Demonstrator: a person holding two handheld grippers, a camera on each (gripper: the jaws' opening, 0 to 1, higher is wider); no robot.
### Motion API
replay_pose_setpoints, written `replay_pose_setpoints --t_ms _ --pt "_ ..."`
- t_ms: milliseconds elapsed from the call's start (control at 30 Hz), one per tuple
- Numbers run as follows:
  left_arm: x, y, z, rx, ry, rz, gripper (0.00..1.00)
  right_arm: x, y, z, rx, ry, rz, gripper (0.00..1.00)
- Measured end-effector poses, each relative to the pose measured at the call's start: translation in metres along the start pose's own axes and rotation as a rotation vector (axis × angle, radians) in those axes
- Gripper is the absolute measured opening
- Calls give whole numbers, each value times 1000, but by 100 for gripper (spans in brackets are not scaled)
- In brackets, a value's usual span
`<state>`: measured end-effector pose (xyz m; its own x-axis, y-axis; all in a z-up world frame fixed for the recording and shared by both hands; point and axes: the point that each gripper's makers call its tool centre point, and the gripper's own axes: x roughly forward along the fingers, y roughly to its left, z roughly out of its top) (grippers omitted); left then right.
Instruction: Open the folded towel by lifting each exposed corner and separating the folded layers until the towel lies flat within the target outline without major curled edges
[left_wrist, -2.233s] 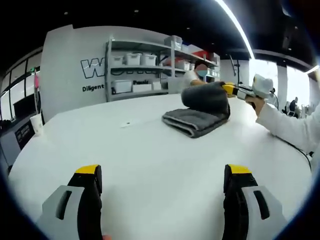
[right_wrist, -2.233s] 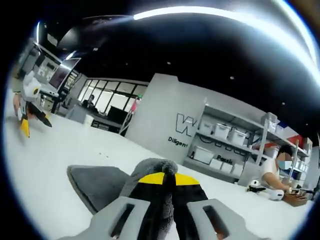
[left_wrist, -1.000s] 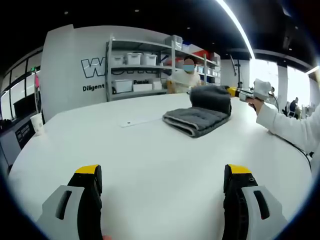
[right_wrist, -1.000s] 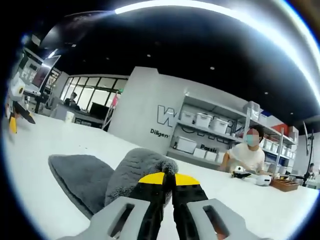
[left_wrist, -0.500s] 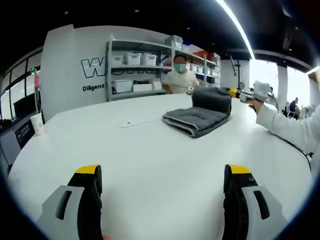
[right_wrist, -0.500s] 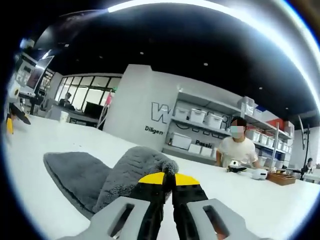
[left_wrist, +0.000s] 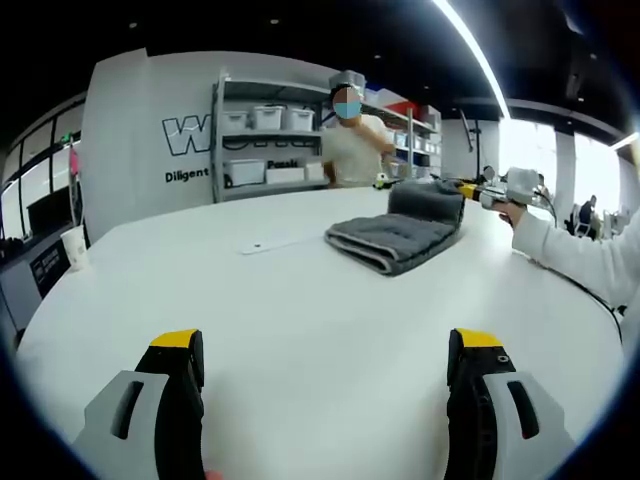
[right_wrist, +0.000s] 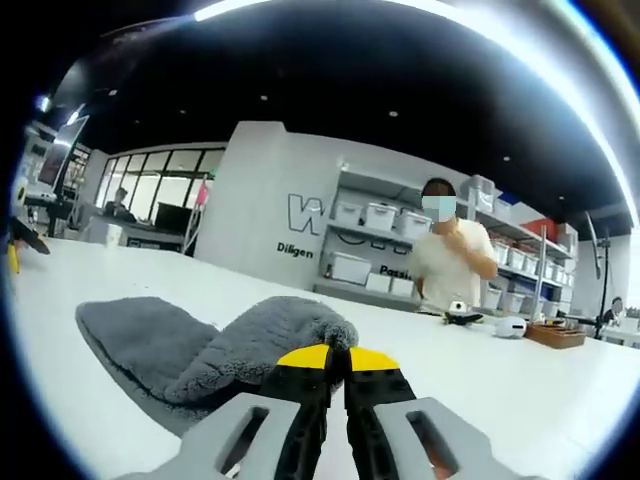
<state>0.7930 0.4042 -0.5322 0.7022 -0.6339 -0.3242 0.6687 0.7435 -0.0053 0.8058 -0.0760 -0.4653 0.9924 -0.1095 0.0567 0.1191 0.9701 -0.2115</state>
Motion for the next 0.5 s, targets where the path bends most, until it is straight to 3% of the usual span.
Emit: replay_pose_setpoints --t_ms 500 --pt "0 -1 -1 -1 5 -1 100 -1 -14 -29 30 109 -33 0"
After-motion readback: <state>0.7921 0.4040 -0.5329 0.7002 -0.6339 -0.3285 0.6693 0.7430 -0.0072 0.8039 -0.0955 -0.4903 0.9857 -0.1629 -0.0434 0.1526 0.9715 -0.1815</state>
